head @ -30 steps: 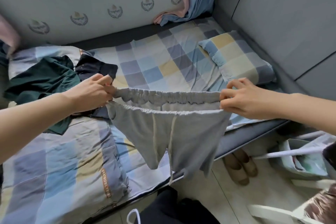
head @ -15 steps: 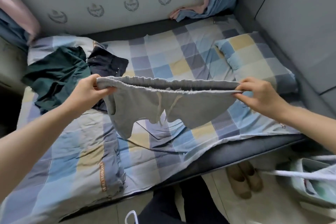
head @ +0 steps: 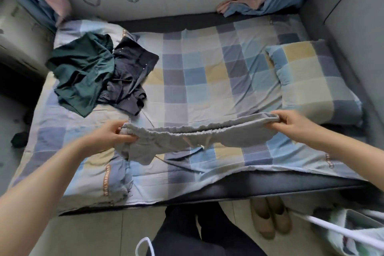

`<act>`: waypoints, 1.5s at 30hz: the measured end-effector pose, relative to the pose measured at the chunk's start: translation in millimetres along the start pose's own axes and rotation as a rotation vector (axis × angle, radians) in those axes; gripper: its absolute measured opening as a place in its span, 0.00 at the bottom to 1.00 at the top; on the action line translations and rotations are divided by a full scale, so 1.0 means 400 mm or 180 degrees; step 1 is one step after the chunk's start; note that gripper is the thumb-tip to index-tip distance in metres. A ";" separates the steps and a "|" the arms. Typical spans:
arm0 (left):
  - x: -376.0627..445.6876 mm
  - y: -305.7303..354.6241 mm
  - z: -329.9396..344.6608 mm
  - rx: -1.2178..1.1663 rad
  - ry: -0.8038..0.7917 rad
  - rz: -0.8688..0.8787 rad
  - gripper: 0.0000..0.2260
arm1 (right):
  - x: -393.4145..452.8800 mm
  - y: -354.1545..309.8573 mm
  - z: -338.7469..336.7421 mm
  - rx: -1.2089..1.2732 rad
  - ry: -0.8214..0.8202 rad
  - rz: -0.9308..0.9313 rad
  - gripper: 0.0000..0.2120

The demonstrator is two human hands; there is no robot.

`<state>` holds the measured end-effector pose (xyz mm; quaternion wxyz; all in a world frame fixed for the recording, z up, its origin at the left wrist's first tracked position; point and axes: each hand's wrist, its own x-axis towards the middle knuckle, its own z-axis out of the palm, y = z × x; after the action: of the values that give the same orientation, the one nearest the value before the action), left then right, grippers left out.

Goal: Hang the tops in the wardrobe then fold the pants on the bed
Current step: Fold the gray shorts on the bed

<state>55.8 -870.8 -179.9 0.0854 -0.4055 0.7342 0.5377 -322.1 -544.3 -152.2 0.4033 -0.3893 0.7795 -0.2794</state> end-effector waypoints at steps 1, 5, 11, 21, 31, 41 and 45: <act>-0.009 -0.007 0.006 -0.0117 -0.0182 -0.0133 0.07 | -0.004 0.007 -0.007 0.0001 -0.0182 0.0042 0.04; -0.018 -0.021 0.004 -0.0594 -0.0767 -0.0532 0.12 | 0.004 0.028 -0.020 -0.0569 -0.0717 0.0130 0.05; 0.063 -0.016 -0.062 -0.0622 -0.0990 -0.0884 0.24 | 0.075 0.010 -0.038 0.0089 -0.0645 0.0389 0.06; 0.544 -0.274 0.067 0.0483 0.0225 -0.0509 0.08 | 0.524 0.338 0.210 -0.0161 -0.0497 0.0564 0.04; 0.904 -0.654 0.282 0.0584 0.0949 -0.0470 0.02 | 0.855 0.666 0.512 -0.0128 0.0429 0.0496 0.06; 1.057 -0.603 0.186 0.0977 0.1457 0.0019 0.07 | 1.040 0.630 0.432 0.0061 0.1278 0.0658 0.14; 1.194 -0.556 0.180 0.1052 0.1860 -0.0515 0.21 | 1.196 0.613 0.411 -0.0678 0.1422 0.0834 0.15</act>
<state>-127.0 -1070.2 -637.6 -0.0216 -0.5800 0.7703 0.2642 -454.3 -830.1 -618.1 0.2109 -0.2542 0.9178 -0.2203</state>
